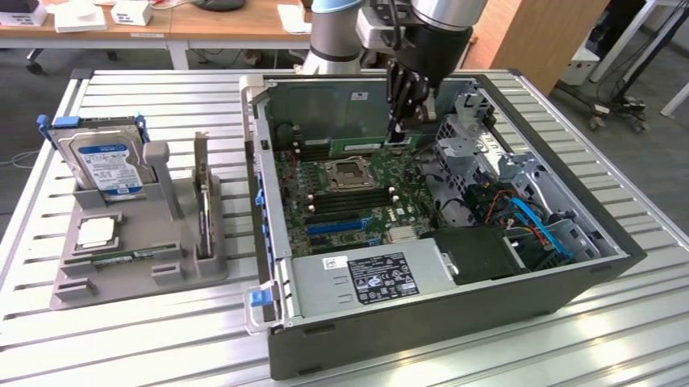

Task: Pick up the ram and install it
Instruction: 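Insert the ram into the slot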

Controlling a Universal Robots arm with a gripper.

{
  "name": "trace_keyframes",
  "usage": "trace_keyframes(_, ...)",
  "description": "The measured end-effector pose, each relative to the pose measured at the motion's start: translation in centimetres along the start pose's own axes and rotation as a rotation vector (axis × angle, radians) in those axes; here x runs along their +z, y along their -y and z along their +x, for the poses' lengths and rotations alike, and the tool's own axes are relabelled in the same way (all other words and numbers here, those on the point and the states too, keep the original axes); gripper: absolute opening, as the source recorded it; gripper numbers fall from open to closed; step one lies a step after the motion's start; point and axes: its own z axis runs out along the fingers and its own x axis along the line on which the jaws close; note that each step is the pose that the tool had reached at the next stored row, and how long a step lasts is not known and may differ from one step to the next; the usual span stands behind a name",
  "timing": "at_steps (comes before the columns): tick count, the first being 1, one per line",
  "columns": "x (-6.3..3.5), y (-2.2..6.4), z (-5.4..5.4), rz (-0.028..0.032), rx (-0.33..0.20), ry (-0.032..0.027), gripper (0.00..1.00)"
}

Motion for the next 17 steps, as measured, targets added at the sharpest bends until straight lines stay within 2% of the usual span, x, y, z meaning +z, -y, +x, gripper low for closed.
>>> trace_keyframes(17, 1.50, 0.00, 0.1, 0.0000, 0.000, 0.0001, 0.11)
